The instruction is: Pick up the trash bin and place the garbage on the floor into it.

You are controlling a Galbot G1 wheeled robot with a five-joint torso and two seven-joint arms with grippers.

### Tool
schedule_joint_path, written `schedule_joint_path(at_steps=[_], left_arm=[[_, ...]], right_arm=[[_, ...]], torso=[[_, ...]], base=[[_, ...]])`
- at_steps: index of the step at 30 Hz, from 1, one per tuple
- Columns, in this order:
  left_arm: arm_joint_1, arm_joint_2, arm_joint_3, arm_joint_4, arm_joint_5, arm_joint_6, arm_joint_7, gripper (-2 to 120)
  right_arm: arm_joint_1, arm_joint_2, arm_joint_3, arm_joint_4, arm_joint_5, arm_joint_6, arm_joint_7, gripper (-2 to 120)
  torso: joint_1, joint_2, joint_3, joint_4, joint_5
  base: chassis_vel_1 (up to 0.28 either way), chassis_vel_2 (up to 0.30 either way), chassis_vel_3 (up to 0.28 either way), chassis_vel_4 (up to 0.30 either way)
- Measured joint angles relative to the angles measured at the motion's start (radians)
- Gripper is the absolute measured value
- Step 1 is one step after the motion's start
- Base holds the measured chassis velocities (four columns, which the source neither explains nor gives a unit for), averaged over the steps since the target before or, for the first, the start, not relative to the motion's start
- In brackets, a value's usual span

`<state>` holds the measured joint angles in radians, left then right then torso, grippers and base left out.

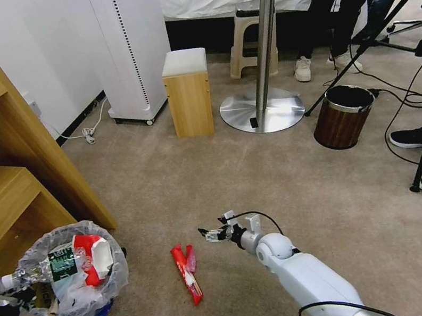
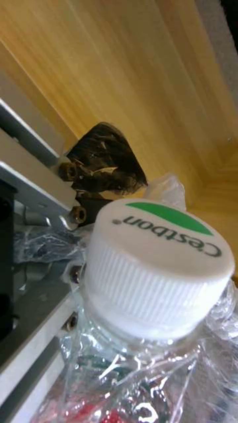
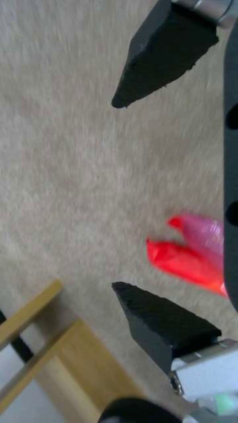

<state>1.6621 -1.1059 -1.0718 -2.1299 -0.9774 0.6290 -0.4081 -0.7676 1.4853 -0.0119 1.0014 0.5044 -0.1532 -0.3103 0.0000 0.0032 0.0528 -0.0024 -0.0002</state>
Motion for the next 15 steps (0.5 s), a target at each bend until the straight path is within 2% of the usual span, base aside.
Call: schedule_joint_path(at_steps=[5,6,7,10,12,14,15], left_arm=[[-0.005,-0.014,0.024,-0.023,0.016,0.0,0.0,1],[-0.006,-0.018,0.029,-0.028,0.021,0.0,0.0,1],[-0.006,-0.018,0.029,-0.028,0.021,0.0,0.0,1],[-0.008,-0.026,0.039,-0.032,0.031,0.0,0.0,1],[-0.008,-0.028,0.041,-0.032,0.033,-0.001,0.0,1],[-0.008,-0.033,0.048,-0.034,0.04,-0.002,0.001,1],[-0.008,-0.033,0.048,-0.034,0.04,-0.002,0.001,1]], right_arm=[[-0.007,0.052,-0.012,0.003,0.032,-0.039,-0.011,100],[-0.014,0.059,-0.021,0.022,0.04,-0.082,0.004,100],[-0.014,0.059,-0.021,0.022,0.04,-0.082,0.004,100],[-0.024,0.068,-0.038,0.06,0.057,-0.203,0.06,100],[-0.026,0.069,-0.04,0.065,0.063,-0.228,0.068,100],[-0.033,0.068,-0.047,0.083,0.077,-0.318,0.094,100],[-0.033,0.068,-0.047,0.083,0.077,-0.318,0.094,100]], torso=[[0.0,0.0,0.0,0.0,0.0001],[0.0,0.0,0.0,0.0,0.0001],[0.0,0.0,0.0,0.0,0.0001],[0.0,0.0,0.0,0.0001,0.0001],[0.0,0.0,0.0,0.0001,0.0001],[0.0,0.0,0.0,0.0001,0.0],[0.0,0.0,0.0,0.0001,0.0]], base=[[0.0,0.0,0.0,0.0],[0.0,0.0,0.0,0.0],[0.0,0.0,0.0,0.0],[0.0,0.0,0.0,0.0],[0.0,0.0,0.0,0.0],[0.0,0.0,0.0,0.0],[0.0,0.0,0.0,0.0]])
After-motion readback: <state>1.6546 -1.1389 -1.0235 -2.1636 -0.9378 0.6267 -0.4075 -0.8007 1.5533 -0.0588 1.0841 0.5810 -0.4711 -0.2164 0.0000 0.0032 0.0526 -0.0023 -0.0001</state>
